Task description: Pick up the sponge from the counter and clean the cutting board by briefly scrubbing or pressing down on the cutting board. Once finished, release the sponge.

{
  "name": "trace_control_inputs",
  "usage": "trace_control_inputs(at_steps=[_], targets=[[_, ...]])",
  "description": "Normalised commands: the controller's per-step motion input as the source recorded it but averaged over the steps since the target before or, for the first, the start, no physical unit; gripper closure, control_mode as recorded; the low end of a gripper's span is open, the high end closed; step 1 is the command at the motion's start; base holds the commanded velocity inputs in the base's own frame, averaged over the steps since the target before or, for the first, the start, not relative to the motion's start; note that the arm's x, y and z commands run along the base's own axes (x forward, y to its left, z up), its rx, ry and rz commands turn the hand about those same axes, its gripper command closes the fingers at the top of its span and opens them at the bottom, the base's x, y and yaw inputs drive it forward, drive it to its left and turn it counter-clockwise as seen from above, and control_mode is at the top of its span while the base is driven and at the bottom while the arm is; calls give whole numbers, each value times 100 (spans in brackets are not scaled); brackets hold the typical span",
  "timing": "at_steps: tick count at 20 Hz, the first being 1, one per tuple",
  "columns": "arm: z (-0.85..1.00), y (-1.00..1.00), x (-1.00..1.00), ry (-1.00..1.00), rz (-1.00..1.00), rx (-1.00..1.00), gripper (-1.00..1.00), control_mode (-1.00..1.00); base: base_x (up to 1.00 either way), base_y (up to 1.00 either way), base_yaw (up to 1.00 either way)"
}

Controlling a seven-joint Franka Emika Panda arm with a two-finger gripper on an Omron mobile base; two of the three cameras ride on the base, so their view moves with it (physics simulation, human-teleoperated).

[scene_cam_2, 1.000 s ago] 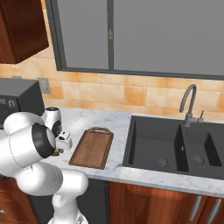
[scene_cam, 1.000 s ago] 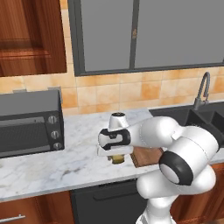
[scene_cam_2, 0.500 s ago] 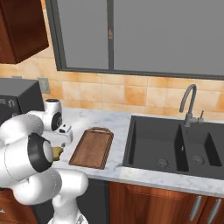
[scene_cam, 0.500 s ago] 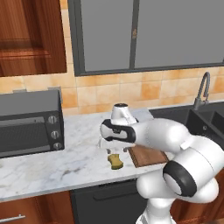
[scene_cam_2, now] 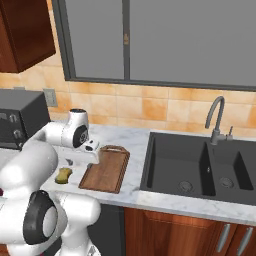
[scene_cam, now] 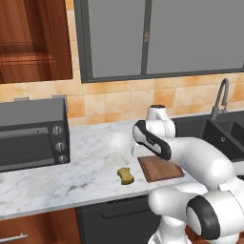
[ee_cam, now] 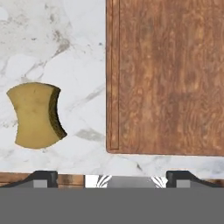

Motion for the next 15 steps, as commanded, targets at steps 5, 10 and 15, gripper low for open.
trace_control_inputs(at_steps=[5,10,15], targets=[[58,-64,-40,-1,0,0,-100,-100,0,0,0],[61,-41,-34,-18,0,0,-100,-100,0,0,0],[73,-6,-50,-12,0,0,-100,-100,0,0,0]])
